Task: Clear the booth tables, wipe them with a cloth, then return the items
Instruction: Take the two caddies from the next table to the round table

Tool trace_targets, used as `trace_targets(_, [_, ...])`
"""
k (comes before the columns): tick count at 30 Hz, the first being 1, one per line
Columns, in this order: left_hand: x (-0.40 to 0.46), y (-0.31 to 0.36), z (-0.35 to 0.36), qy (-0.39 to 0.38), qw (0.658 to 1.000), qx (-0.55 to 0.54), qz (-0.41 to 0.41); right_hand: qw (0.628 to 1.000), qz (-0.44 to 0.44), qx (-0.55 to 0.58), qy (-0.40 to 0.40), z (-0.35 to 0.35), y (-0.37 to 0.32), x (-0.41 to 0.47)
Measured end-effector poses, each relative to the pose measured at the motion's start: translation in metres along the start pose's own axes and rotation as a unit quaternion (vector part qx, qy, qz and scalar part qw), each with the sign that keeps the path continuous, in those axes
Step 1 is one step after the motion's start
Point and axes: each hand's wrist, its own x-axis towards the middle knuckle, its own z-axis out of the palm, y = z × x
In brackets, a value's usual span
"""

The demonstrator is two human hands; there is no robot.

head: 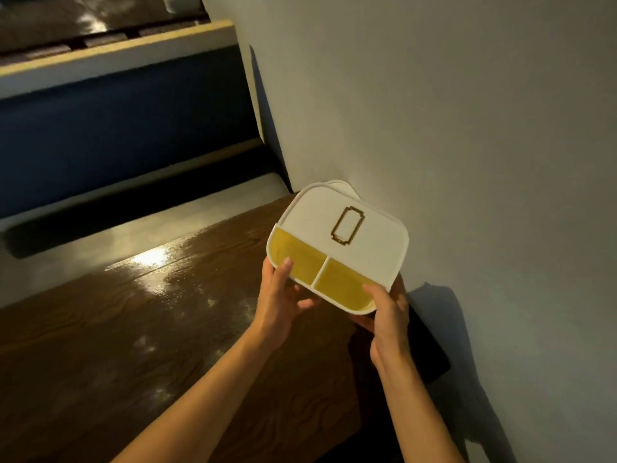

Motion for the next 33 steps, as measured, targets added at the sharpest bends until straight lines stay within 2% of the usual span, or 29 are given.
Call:
trace_targets(5, [-0.002, 0.020, -0.023, 0.071, 0.995, -0.046, 0.052, 0.997, -0.011, 0.000, -0.071, 0.042, -0.003, 0.002])
trace_targets(7, [0.000, 0.024, -0.034, 0.102, 0.990, -0.058, 0.073, 0.997, -0.018, -0.009, -0.077, 0.055, 0.001, 0.004])
trace_targets(9, [0.002, 0.028, -0.047, 0.138, 0.983, -0.076, 0.092, 0.999, -0.009, -0.027, -0.046, 0.063, 0.009, 0.011])
trace_targets(12, [0.006, 0.032, -0.065, 0.193, 0.968, -0.119, 0.110, 0.997, 0.070, -0.026, 0.015, 0.067, 0.025, 0.034])
trace_targets(15, [0.011, 0.031, -0.081, 0.232, 0.956, -0.129, 0.122, 0.990, 0.133, -0.028, 0.027, 0.073, 0.043, 0.062])
trace_targets(19, [0.019, 0.026, -0.088, 0.262, 0.949, -0.134, 0.115, 0.983, 0.183, -0.005, 0.029, 0.085, 0.059, 0.096])
trace_targets(27, [0.037, 0.016, -0.095, 0.283, 0.946, -0.112, 0.106, 0.971, 0.229, 0.060, 0.038, 0.102, 0.068, 0.148])
trace_targets(33, [0.039, 0.012, -0.102, 0.277, 0.949, -0.107, 0.103, 0.970, 0.205, 0.121, 0.045, 0.097, 0.078, 0.154])
